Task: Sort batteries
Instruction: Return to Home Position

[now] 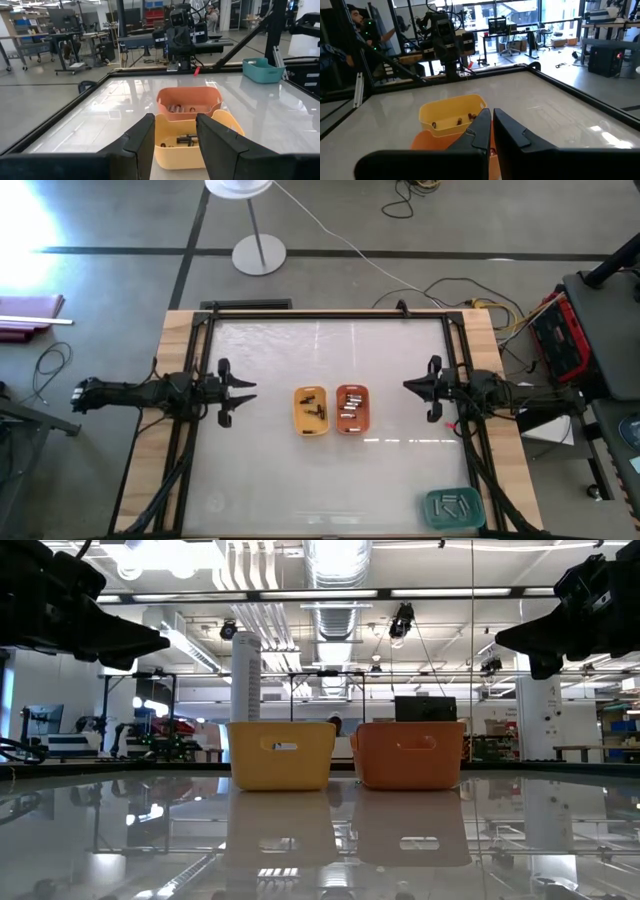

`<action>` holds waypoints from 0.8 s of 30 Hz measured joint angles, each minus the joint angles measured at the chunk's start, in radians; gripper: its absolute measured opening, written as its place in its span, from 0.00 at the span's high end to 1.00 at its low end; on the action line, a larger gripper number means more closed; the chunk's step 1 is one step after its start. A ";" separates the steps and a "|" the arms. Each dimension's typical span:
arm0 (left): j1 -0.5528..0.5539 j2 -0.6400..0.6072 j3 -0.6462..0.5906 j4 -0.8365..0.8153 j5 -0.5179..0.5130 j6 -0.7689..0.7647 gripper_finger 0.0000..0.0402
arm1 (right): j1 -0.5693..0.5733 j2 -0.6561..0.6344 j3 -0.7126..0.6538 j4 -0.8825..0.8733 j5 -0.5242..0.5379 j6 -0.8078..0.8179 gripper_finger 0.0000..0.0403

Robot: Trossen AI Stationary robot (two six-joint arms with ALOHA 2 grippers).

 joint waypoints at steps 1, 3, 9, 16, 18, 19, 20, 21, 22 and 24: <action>0.000 0.003 0.000 0.000 0.000 0.000 0.68 | 0.000 0.000 0.000 0.000 0.000 0.000 0.97; 0.000 0.008 0.000 0.000 0.000 0.000 0.68 | 0.000 0.000 0.000 0.000 0.000 0.000 0.97; 0.000 0.024 0.001 0.001 0.000 0.000 0.68 | 0.000 0.000 0.000 0.000 0.000 0.000 0.97; 0.000 0.045 0.001 0.002 0.000 0.000 0.68 | 0.000 0.000 0.000 0.000 0.000 0.000 0.97; 0.000 0.051 0.001 0.002 0.000 0.000 0.68 | 0.000 0.000 0.000 0.000 0.000 0.000 0.97; 0.000 0.054 0.001 0.003 0.000 0.000 0.68 | 0.000 0.000 0.000 0.000 0.000 0.000 0.97; 0.000 0.057 0.001 0.003 0.000 0.000 0.68 | 0.000 0.000 0.000 0.000 0.000 0.000 0.97; 0.000 0.060 0.001 0.003 0.000 0.000 0.68 | 0.000 0.000 0.000 0.000 0.000 0.000 0.97; 0.000 0.063 0.001 0.003 0.000 0.000 0.68 | 0.000 0.000 0.000 -0.001 0.001 0.000 0.97; 0.000 0.068 0.001 0.003 0.000 0.000 0.68 | 0.000 0.000 0.000 0.000 0.000 0.000 0.97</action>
